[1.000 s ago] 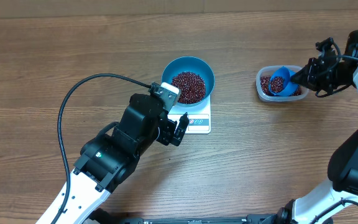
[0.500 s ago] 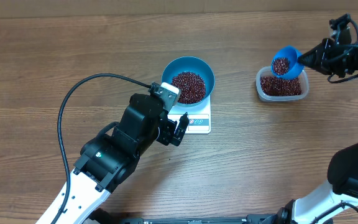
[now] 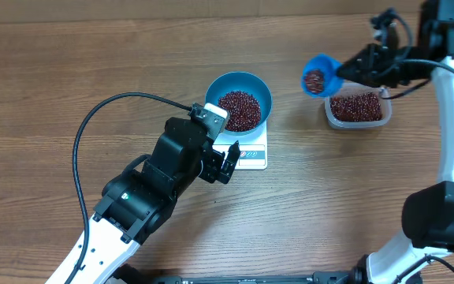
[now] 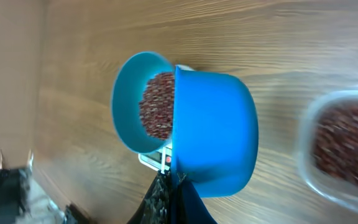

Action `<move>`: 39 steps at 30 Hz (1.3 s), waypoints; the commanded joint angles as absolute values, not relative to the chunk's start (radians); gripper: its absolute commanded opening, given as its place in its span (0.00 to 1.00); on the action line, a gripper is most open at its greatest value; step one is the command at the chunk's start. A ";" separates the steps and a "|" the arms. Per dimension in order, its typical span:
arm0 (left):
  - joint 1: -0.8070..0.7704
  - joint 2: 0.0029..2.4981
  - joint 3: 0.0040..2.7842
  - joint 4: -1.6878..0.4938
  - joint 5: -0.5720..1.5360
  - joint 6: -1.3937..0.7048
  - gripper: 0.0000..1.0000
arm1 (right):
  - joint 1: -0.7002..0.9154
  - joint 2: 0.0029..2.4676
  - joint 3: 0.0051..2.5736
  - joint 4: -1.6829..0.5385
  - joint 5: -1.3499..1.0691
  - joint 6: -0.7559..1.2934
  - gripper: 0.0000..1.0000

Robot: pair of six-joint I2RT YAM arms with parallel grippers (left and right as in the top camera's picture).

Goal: Scoop item into bowl and weigh 150g on scale
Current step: 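Carry the filled scoop with right gripper over the teal bowl, then tilt the scoop with right gripper to pour beans into the teal bowl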

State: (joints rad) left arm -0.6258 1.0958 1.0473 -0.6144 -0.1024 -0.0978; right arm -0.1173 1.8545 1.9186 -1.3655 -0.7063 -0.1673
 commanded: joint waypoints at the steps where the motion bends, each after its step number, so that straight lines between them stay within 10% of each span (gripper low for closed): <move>1: -0.621 1.093 1.046 -0.607 -0.114 -0.090 1.00 | -0.046 1.827 1.946 -1.333 -0.693 -0.164 0.04; 20: -0.621 1.093 1.046 -0.601 -0.111 -0.093 0.99 | 0.329 1.827 1.946 -1.176 -0.232 -0.162 0.04; 39: -0.621 1.093 1.046 -0.600 -0.111 -0.093 0.99 | 0.372 1.832 1.943 -1.127 -0.191 -0.193 0.04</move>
